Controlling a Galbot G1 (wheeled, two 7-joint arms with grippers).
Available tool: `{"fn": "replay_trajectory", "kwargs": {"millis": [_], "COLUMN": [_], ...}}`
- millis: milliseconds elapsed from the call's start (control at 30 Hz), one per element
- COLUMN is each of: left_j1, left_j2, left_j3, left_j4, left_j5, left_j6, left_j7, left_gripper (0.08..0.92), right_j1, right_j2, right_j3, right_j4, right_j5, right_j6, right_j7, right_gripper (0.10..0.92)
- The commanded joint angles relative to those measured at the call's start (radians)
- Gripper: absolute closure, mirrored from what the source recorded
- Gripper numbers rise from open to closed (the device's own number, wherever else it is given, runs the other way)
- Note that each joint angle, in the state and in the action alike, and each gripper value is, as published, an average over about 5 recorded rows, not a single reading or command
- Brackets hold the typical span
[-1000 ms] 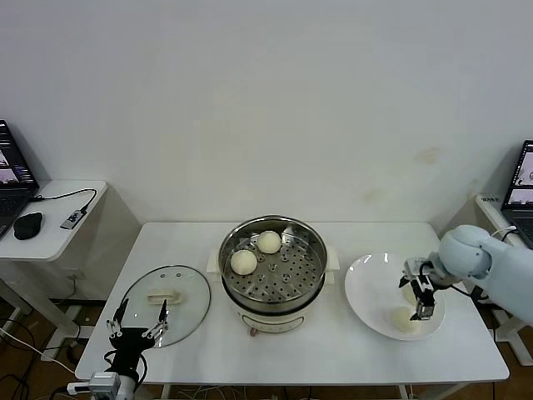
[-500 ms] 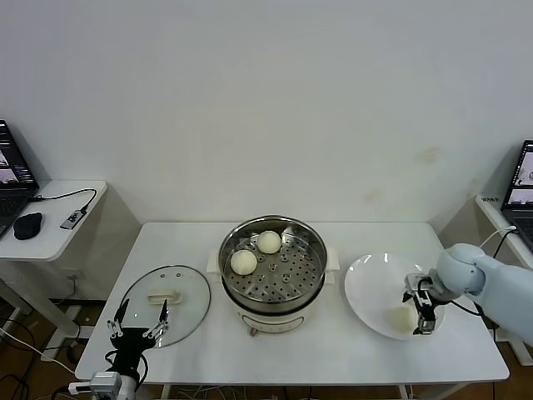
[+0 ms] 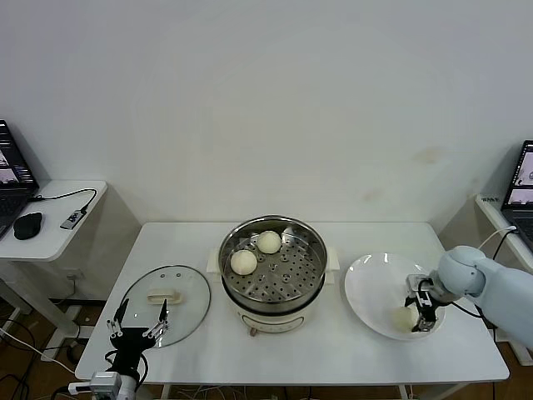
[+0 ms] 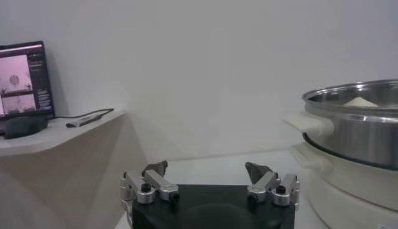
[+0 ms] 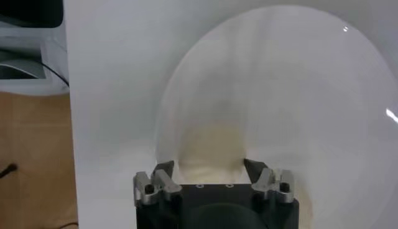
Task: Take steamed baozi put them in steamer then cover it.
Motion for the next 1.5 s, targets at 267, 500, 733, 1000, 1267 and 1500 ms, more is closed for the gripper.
{"fn": "replay_trajectory", "kwargs": {"millis": [267,500,733,1000,1267,1500], "left_j1": [0.004,0.003,-0.001,-0.007,-0.012,-0.014], "left_j2": [-0.002,0.002,0.009,0.013,0.012,-0.005], "left_j3": [0.003,0.006,0.009,0.011,0.003,-0.001], "left_j4": [-0.012,-0.021,-0.025,-0.024,-0.020,-0.019], "left_j5": [0.003,0.003,0.002,-0.002,-0.007,-0.004], "left_j6": [-0.001,0.000,0.001,0.001,0.001,0.001], "left_j7": [-0.001,-0.001,-0.001,-0.001,-0.001,-0.001], "left_gripper": [0.177,0.177,0.177,0.177,0.177,0.177], "right_j1": [0.063,0.226,0.431,0.751,0.901,0.861], "right_j2": [-0.025,-0.050,-0.048,0.038,0.240,0.417], "right_j3": [-0.017,-0.086,-0.133,-0.330,-0.436,-0.475], "right_j4": [0.028,0.065,0.080,0.073,0.054,0.048], "right_j5": [0.032,0.102,0.199,0.296,0.370,0.404], "right_j6": [-0.004,-0.008,-0.013,-0.020,-0.012,0.050], "right_j7": [-0.012,-0.025,-0.047,-0.053,-0.035,-0.009], "right_gripper": [0.448,0.467,0.478,0.481,0.479,0.474]}}
